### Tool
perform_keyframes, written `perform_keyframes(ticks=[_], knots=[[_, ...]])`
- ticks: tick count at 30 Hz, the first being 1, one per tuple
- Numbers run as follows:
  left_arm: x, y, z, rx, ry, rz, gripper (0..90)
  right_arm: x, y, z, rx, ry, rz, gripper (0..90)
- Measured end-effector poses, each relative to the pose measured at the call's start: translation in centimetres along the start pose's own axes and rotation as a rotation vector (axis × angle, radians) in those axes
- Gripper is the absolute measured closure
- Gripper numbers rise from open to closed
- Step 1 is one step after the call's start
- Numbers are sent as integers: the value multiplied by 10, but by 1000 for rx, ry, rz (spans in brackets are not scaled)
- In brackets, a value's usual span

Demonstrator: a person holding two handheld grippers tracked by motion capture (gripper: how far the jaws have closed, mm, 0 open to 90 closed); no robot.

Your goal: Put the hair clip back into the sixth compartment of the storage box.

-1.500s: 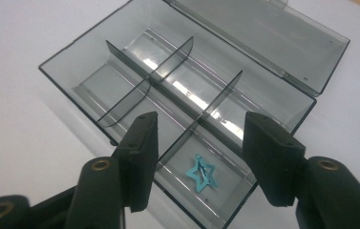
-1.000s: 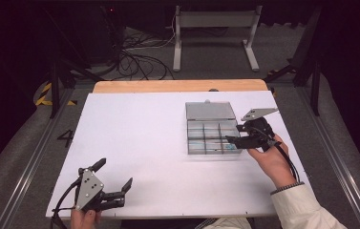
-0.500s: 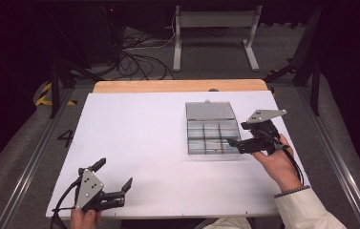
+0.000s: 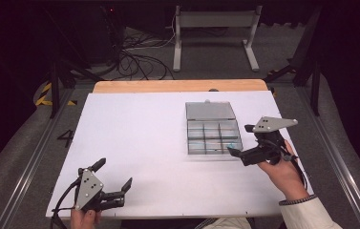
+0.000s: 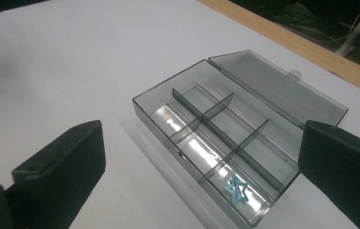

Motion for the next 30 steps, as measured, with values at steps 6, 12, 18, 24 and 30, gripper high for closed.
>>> perform_keyframes(ticks=[6,12,18,24,30], knots=[[0,0,0,1,-1,2,24,8,-5,-8,-85,16,3,5],[0,0,0,-1,1,1,25,15,-13,-14,-118,34,-2,3],[0,0,-1,-2,0,-2,24,22,-23,-16,-134,55,-16,1],[0,1,-1,-3,-1,-2,24,23,-36,-19,-153,54,-10,4],[-1,1,-1,-3,-2,-4,24,22,-50,-20,-187,50,13,4]])
Point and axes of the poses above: each handheld gripper's, and its own axes: z roughly forward along the jaws, y roughly out of its top, x roughly to its left, the point moved 5 cm from there along z, roughly forward along the jaws, and after that the axes turned 8 degrees about -x, right-handed, at the moved point
